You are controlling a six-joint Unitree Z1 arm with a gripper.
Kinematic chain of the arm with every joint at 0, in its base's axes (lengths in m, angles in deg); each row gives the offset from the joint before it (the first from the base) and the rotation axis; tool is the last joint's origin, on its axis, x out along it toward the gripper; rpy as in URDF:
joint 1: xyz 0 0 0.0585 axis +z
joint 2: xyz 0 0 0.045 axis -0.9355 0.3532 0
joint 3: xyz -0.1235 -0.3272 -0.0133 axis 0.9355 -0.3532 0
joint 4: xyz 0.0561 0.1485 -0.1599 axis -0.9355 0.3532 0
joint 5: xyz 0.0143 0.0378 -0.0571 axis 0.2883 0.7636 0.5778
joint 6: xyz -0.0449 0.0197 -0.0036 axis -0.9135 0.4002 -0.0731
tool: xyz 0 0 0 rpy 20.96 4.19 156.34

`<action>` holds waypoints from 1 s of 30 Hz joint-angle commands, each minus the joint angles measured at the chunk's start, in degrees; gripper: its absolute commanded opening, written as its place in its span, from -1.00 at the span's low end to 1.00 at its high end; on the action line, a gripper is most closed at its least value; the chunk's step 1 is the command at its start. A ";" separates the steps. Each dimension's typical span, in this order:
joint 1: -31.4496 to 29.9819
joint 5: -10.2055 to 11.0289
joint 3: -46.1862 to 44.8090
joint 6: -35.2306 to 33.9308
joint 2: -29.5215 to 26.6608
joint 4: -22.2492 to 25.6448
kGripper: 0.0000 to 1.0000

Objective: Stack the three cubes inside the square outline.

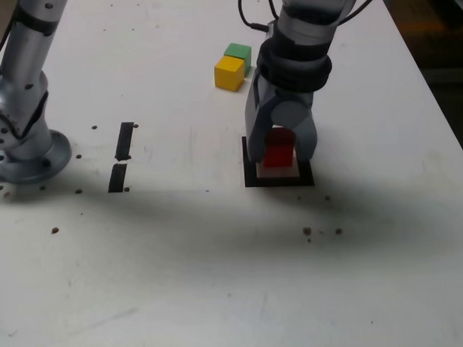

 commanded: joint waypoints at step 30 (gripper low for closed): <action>0.41 -1.89 -0.19 1.91 -0.57 0.58 0.99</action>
